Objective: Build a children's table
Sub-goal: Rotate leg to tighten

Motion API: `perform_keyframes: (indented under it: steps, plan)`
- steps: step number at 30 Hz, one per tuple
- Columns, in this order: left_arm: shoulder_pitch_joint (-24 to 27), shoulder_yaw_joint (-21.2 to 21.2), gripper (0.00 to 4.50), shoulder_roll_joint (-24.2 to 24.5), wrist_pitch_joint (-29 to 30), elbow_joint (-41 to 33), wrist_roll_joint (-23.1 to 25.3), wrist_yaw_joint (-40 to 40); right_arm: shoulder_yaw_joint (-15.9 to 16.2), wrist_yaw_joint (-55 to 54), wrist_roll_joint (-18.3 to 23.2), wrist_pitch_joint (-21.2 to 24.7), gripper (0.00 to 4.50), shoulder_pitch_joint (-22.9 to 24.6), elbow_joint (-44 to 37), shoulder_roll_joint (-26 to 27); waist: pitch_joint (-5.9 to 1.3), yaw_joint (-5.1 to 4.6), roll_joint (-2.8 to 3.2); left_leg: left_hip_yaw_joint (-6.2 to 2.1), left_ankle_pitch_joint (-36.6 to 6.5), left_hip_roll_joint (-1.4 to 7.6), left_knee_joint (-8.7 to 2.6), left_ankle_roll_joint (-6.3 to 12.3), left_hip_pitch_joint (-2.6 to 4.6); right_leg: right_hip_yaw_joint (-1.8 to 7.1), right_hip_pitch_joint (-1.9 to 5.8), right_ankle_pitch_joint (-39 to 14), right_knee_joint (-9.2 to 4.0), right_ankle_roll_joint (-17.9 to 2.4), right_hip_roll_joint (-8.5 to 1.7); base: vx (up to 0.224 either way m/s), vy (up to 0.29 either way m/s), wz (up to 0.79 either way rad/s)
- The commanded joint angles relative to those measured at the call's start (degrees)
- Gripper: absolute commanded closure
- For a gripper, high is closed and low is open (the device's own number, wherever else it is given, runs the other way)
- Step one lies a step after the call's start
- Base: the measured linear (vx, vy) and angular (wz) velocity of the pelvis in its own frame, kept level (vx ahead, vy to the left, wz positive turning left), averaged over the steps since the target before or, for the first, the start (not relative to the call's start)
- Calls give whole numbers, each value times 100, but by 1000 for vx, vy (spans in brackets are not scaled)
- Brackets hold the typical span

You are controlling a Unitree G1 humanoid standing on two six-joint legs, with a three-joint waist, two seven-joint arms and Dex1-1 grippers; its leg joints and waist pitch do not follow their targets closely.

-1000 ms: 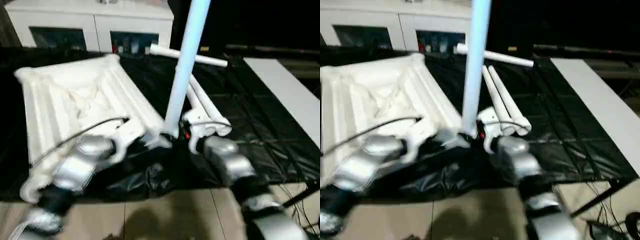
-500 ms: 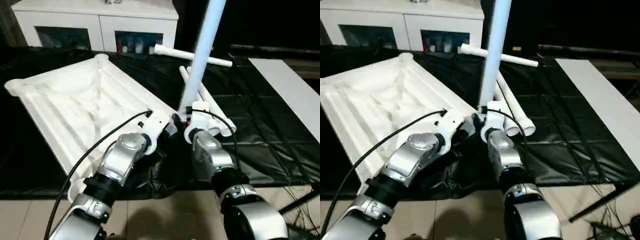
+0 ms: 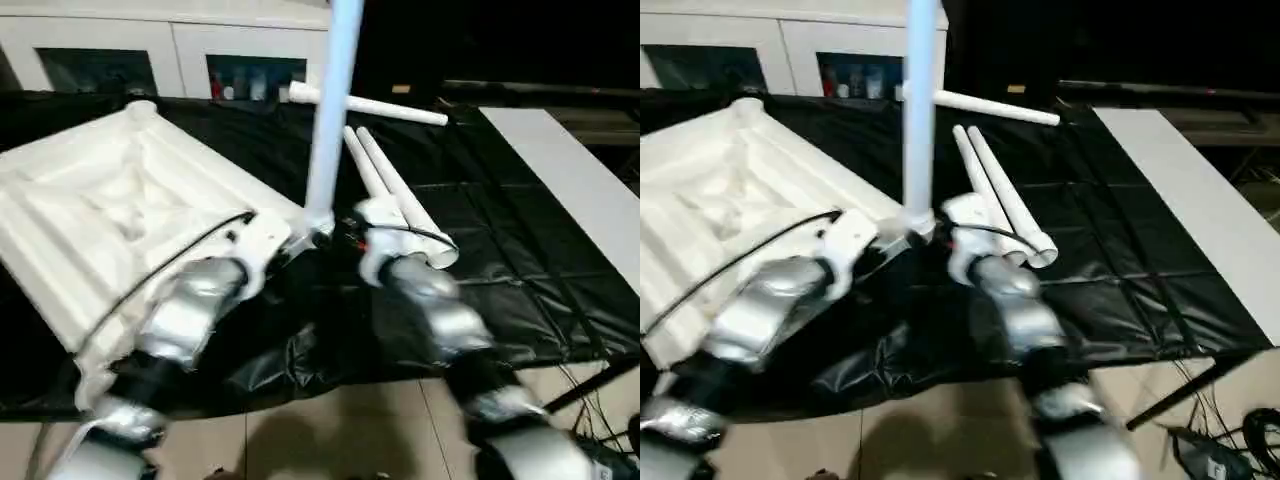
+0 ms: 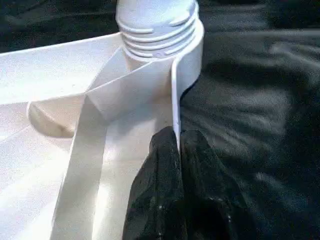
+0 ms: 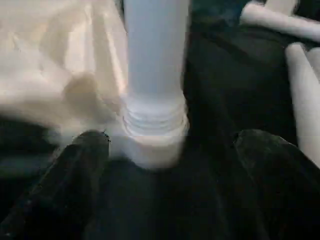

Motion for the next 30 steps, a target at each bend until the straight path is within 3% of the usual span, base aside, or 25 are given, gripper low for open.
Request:
perform_keyframes:
  steps: [1,2,4,6,8,11,13,14,20,30]
  plan:
    - [123,-166,450,171,12,-172,-27,-437,169,571,58,158,7,58,-368,-172,-383,48,56,34,-1206,14,-411,181,6,227,371,-1097,-348,-953,-282,0,0,0]
    - [214,-250,450,389,-93,-348,-105,-834,262,971,124,246,7,164,-595,-397,-369,57,50,53,-1245,10,-402,218,35,237,335,-1244,-381,-982,-282,0,0,0]
    - [283,-303,450,542,-106,-503,-178,-1112,284,1192,185,293,7,223,-722,-529,-365,56,50,45,-1287,18,-411,226,32,239,339,-1360,-382,-980,-292,0,0,0]
    - [461,-454,450,873,-485,-844,-401,-1858,265,1632,410,448,7,300,-918,-742,-349,64,69,40,-1465,28,-428,193,54,242,309,-1674,-420,-954,-294,0,0,0]
    - [582,-568,450,1138,-287,-1178,-587,-2316,319,2036,518,519,7,346,-1047,-945,-343,94,100,57,-1499,55,-425,160,116,252,249,-1535,-404,-1047,-274,0,0,0]
    - [569,-588,450,1199,-185,-1236,-597,-2359,467,2414,425,480,7,325,-1021,-1146,-320,179,99,87,-1733,58,-432,123,169,258,205,-1621,-417,-1081,-243,0,0,0]
    - [565,-586,450,1200,-171,-1237,-603,-2364,503,2465,384,463,7,317,-1012,-1177,-320,193,93,77,-1774,54,-442,71,141,264,236,-1716,-415,-1051,-261,0,0,0]
    - [556,-592,450,1212,-171,-1229,-577,-2369,560,2538,327,458,7,297,-993,-1209,-325,194,53,66,-1725,44,-450,54,102,259,273,-1833,-420,-970,-277,0,0,0]
    - [566,-593,450,1281,-223,-1222,-536,-2433,886,2769,28,211,7,136,-713,-1279,-332,182,24,46,-1546,32,-439,50,53,256,292,-2031,-423,-810,-297,0,0,0]
    - [545,-707,450,1316,-251,-1254,-461,-2474,766,2660,84,-36,7,-261,-2,-891,-368,174,49,54,-1300,37,-423,53,63,252,305,-1436,-351,-1022,-274,0,0,0]
